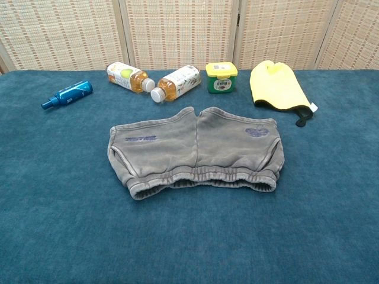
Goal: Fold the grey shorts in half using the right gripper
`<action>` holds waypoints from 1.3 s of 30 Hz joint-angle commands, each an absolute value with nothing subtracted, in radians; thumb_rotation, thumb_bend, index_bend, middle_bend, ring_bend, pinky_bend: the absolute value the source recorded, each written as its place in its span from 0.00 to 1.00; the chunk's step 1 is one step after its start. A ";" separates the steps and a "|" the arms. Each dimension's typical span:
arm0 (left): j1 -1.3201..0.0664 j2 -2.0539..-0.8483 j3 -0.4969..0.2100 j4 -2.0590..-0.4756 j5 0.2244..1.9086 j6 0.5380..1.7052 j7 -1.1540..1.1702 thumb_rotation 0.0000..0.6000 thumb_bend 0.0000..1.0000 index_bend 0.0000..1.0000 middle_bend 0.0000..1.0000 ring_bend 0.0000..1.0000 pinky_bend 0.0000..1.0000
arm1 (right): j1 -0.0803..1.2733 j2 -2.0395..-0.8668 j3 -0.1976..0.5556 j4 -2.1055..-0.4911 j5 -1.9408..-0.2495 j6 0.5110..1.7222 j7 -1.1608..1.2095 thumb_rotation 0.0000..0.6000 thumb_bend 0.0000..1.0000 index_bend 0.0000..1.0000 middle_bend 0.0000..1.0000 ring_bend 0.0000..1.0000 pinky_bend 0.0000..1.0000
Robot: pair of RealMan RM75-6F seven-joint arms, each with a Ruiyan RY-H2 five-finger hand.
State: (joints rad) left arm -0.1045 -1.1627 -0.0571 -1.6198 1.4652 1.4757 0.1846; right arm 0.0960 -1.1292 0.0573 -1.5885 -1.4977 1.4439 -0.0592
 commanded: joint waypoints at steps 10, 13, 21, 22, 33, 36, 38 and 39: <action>-0.103 -1.157 -0.060 -1.643 1.475 1.496 0.196 1.00 0.17 0.16 0.17 0.14 0.30 | 0.102 -1.137 0.061 -1.575 -1.510 1.450 -0.055 1.00 0.20 0.21 0.29 0.22 0.27; -0.100 -1.152 -0.058 -1.649 1.472 1.497 0.197 1.00 0.17 0.16 0.17 0.14 0.30 | 0.112 -1.140 0.064 -1.568 -1.520 1.449 -0.059 1.00 0.20 0.21 0.31 0.23 0.27; -0.095 -1.146 -0.054 -1.657 1.473 1.501 0.197 1.00 0.17 0.16 0.17 0.14 0.30 | 0.205 -1.164 0.088 -1.539 -1.592 1.393 -0.088 1.00 0.19 0.26 0.66 0.66 0.61; -0.094 -1.146 -0.054 -1.657 1.473 1.502 0.195 1.00 0.17 0.16 0.17 0.14 0.30 | 0.227 -1.171 0.091 -1.532 -1.602 1.371 -0.083 1.00 0.19 0.28 0.71 0.72 0.66; -0.088 -1.136 -0.055 -1.655 1.465 1.505 0.190 1.00 0.17 0.16 0.17 0.14 0.30 | 0.437 -1.306 0.118 -1.399 -1.616 1.139 -0.084 1.00 0.15 0.40 0.92 0.97 0.87; -0.084 -1.134 -0.055 -1.653 1.459 1.507 0.187 1.00 0.17 0.16 0.17 0.14 0.30 | 0.485 -1.349 0.119 -1.346 -1.613 1.085 -0.098 1.00 0.14 0.40 0.93 0.98 0.88; -0.083 -1.134 -0.055 -1.650 1.458 1.508 0.183 1.00 0.17 0.16 0.17 0.14 0.30 | 0.517 -1.378 0.117 -1.307 -1.613 1.049 -0.100 1.00 0.14 0.40 0.93 0.99 0.88; -0.083 -1.134 -0.055 -1.648 1.459 1.508 0.182 1.00 0.17 0.16 0.17 0.14 0.30 | 0.530 -1.391 0.116 -1.289 -1.613 1.037 -0.098 1.00 0.14 0.40 0.94 0.99 0.88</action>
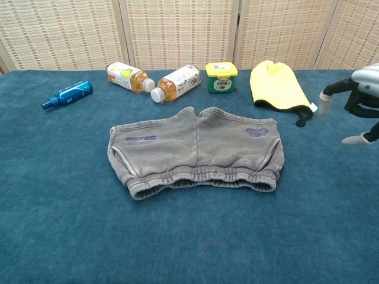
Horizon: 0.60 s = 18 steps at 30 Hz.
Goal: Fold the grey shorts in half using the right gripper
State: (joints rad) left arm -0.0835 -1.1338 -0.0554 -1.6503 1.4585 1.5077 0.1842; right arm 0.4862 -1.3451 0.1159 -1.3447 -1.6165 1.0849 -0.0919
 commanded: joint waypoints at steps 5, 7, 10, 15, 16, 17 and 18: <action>-0.081 -1.135 -0.054 -1.640 1.455 1.505 0.183 1.00 0.17 0.16 0.17 0.14 0.30 | 0.594 -1.472 0.107 -1.175 -1.629 0.994 -0.077 1.00 0.11 0.40 0.95 1.00 0.89; -0.081 -1.136 -0.055 -1.639 1.453 1.505 0.184 1.00 0.17 0.16 0.17 0.14 0.30 | 0.618 -1.510 0.101 -1.119 -1.639 0.985 -0.069 1.00 0.12 0.40 0.95 1.00 0.89; -0.080 -1.136 -0.054 -1.637 1.450 1.502 0.182 1.00 0.17 0.16 0.17 0.14 0.30 | 0.650 -1.561 0.088 -1.038 -1.654 0.974 -0.040 1.00 0.13 0.40 0.95 1.00 0.89; -0.079 -1.136 -0.055 -1.634 1.443 1.499 0.177 1.00 0.17 0.16 0.17 0.14 0.30 | 0.697 -1.640 0.055 -0.896 -1.696 0.984 0.020 1.00 0.15 0.40 0.95 1.00 0.89; -0.078 -1.136 -0.055 -1.634 1.443 1.499 0.177 1.00 0.17 0.16 0.17 0.14 0.30 | 0.704 -1.653 0.049 -0.872 -1.705 0.989 0.031 1.00 0.15 0.40 0.95 1.00 0.89; -0.078 -1.136 -0.055 -1.634 1.442 1.500 0.177 1.00 0.17 0.16 0.17 0.14 0.30 | 0.710 -1.666 0.043 -0.851 -1.711 0.994 0.042 1.00 0.15 0.40 0.95 1.00 0.89; -0.078 -1.136 -0.055 -1.634 1.442 1.499 0.178 1.00 0.17 0.16 0.17 0.14 0.30 | 0.718 -1.681 0.037 -0.824 -1.717 0.999 0.058 1.00 0.16 0.40 0.95 1.00 0.89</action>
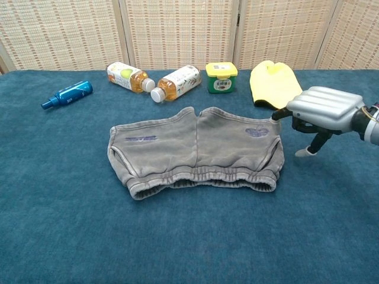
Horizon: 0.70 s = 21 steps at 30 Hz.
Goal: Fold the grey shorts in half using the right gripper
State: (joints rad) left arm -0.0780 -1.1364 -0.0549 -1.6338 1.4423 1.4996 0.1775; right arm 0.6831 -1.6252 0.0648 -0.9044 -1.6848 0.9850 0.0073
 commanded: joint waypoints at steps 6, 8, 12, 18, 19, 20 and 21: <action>-0.076 -1.137 -0.054 -1.633 1.435 1.495 0.183 1.00 0.17 0.16 0.17 0.14 0.30 | 0.749 -1.738 0.011 -0.730 -1.724 0.991 0.111 1.00 0.19 0.40 0.95 1.00 0.89; -0.077 -1.137 -0.055 -1.633 1.432 1.492 0.187 1.00 0.17 0.16 0.17 0.14 0.30 | 0.756 -1.754 0.006 -0.706 -1.724 0.993 0.128 1.00 0.21 0.40 0.95 1.00 0.89; -0.079 -1.139 -0.055 -1.636 1.432 1.489 0.189 1.00 0.17 0.16 0.17 0.14 0.30 | 0.773 -1.776 -0.011 -0.671 -1.728 0.983 0.139 1.00 0.28 0.41 0.95 1.00 0.89; -0.078 -1.136 -0.056 -1.637 1.435 1.494 0.185 1.00 0.17 0.16 0.16 0.14 0.30 | 0.774 -1.793 -0.027 -0.633 -1.729 1.012 0.157 1.00 0.49 0.52 0.95 1.00 0.90; -0.077 -1.136 -0.056 -1.637 1.435 1.495 0.184 1.00 0.17 0.16 0.16 0.14 0.30 | 0.771 -1.793 -0.030 -0.628 -1.727 1.015 0.160 1.00 0.51 0.55 0.96 1.00 0.90; -0.076 -1.135 -0.055 -1.637 1.436 1.495 0.184 1.00 0.17 0.16 0.16 0.14 0.30 | 0.767 -1.790 -0.034 -0.625 -1.726 1.018 0.163 1.00 0.52 0.57 0.96 1.00 0.90; -0.075 -1.135 -0.053 -1.638 1.436 1.496 0.185 1.00 0.17 0.16 0.16 0.14 0.30 | 0.760 -1.785 -0.039 -0.623 -1.724 1.023 0.165 1.00 0.53 0.58 0.96 1.00 0.90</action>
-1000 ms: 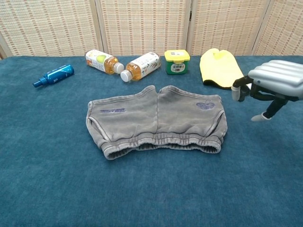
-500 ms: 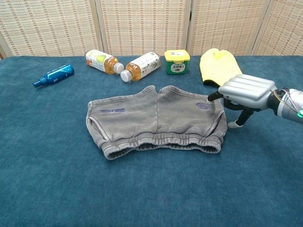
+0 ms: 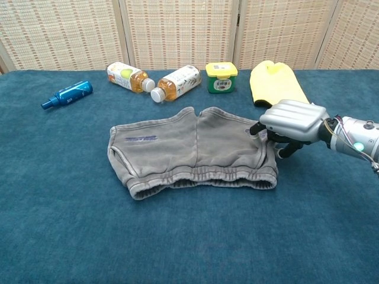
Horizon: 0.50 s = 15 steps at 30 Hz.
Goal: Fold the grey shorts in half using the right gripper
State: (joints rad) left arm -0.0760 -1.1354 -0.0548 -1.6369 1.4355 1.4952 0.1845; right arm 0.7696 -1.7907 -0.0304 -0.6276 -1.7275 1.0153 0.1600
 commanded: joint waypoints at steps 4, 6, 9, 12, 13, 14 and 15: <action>-0.071 -1.131 -0.051 -1.645 1.439 1.500 0.187 1.00 0.17 0.16 0.16 0.14 0.30 | 0.729 -1.747 -0.060 -0.634 -1.725 1.058 0.168 1.00 0.55 0.60 0.96 1.00 0.90; -0.070 -1.129 -0.050 -1.649 1.442 1.503 0.188 1.00 0.17 0.16 0.16 0.14 0.30 | 0.708 -1.716 -0.070 -0.647 -1.725 1.085 0.167 1.00 0.55 0.61 0.96 1.00 0.90; -0.071 -1.126 -0.049 -1.657 1.446 1.504 0.193 1.00 0.17 0.16 0.16 0.14 0.30 | 0.679 -1.663 -0.082 -0.668 -1.723 1.116 0.165 1.00 0.55 0.61 0.96 1.00 0.90; -0.073 -1.121 -0.049 -1.669 1.453 1.503 0.199 1.00 0.17 0.16 0.16 0.14 0.30 | 0.660 -1.604 -0.094 -0.697 -1.722 1.133 0.160 1.00 0.55 0.61 0.96 1.00 0.90; -0.072 -1.118 -0.049 -1.672 1.456 1.506 0.199 1.00 0.17 0.16 0.16 0.14 0.30 | 0.656 -1.583 -0.097 -0.709 -1.722 1.141 0.160 1.00 0.55 0.61 0.96 1.00 0.90; -0.070 -1.116 -0.050 -1.675 1.459 1.513 0.198 1.00 0.17 0.16 0.16 0.14 0.30 | 0.650 -1.557 -0.097 -0.721 -1.722 1.154 0.156 1.00 0.55 0.61 0.96 1.00 0.90; -0.069 -1.115 -0.050 -1.676 1.460 1.517 0.197 1.00 0.17 0.16 0.16 0.14 0.30 | 0.647 -1.539 -0.097 -0.729 -1.721 1.161 0.152 1.00 0.55 0.61 0.96 1.00 0.90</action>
